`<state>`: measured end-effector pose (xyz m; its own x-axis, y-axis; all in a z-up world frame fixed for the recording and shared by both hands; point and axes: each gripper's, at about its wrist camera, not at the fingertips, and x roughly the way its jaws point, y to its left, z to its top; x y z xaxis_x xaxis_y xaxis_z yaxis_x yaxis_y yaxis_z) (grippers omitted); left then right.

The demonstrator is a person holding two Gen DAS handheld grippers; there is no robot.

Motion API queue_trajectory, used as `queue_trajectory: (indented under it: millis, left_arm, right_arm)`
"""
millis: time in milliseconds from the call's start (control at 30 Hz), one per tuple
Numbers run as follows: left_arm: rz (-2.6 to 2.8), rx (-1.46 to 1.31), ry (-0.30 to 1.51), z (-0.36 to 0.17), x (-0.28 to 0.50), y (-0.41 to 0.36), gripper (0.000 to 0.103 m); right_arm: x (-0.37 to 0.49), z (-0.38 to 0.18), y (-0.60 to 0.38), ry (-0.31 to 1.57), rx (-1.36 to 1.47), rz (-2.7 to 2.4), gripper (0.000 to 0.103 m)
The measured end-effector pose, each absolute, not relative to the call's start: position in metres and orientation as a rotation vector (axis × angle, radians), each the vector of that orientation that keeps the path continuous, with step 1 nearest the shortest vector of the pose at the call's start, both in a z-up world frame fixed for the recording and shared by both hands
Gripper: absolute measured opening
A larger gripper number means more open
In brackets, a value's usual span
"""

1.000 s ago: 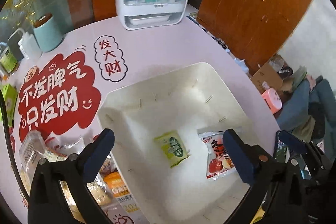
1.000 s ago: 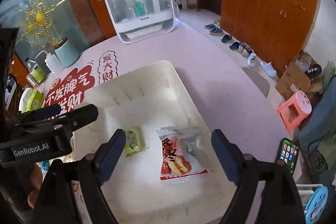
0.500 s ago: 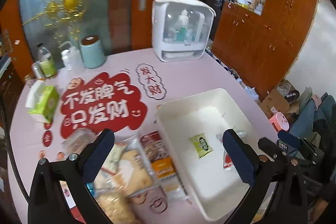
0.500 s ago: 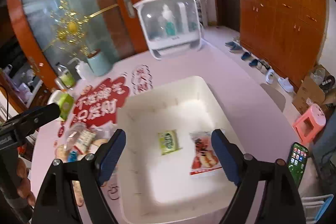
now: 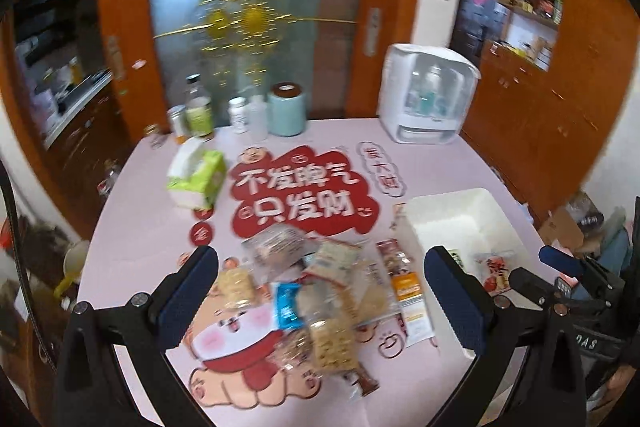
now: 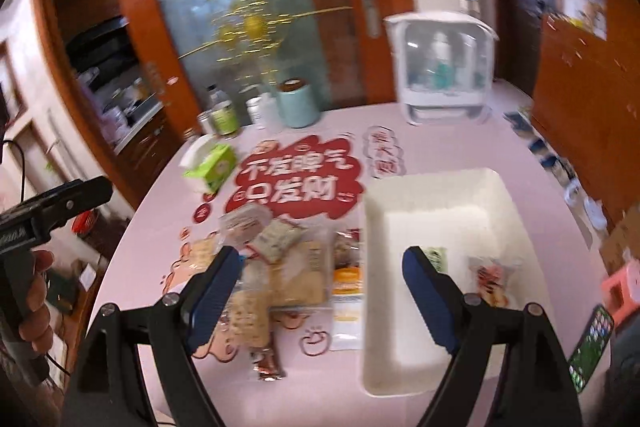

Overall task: Organize snacks
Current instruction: 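Grasp a clear bag of puffs with left gripper while right grasps another puff bag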

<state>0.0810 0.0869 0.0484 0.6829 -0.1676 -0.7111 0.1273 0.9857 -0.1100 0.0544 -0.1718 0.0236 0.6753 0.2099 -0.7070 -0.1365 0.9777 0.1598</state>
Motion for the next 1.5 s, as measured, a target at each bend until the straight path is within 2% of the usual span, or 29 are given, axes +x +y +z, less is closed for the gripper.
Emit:
queue_trajectory:
  millis: [200,467,633,833,1000,1133,1200,1500]
  left_arm:
    - [-0.076,-0.026,0.843,0.028,0.074,0.131,0.102]
    - [-0.102,0.096,0.927,-0.023,0.096,0.168,0.102]
    - [-0.136,0.080,1.028,-0.072,0.131,0.187,0.102]
    - [-0.138,0.013,1.143,-0.139,0.178,0.194,0.102]
    - [-0.120,-0.026,1.219,-0.182,0.205,0.189,0.102]
    - [-0.092,-0.046,1.267,-0.209,0.220,0.182,0.102]
    - [-0.071,-0.052,1.282,-0.219,0.224,0.178,0.102]
    - [0.007,-0.096,1.339,-0.249,0.241,0.181,0.097]
  right_arm:
    - [0.054,0.009,-0.115,0.826,0.003,0.283,0.084]
    - [0.065,-0.036,-0.069,0.945,-0.031,0.280,0.084]
    - [0.081,-0.081,-0.052,1.032,-0.010,0.220,0.083]
    - [0.096,-0.142,-0.032,1.165,-0.006,0.161,0.075]
    - [0.101,-0.173,-0.018,1.229,-0.033,0.134,0.074]
    - [0.105,-0.189,-0.012,1.256,-0.053,0.110,0.073]
    - [0.109,-0.196,-0.012,1.273,-0.050,0.104,0.061]
    - [0.115,-0.185,-0.036,1.219,0.019,0.029,0.060]
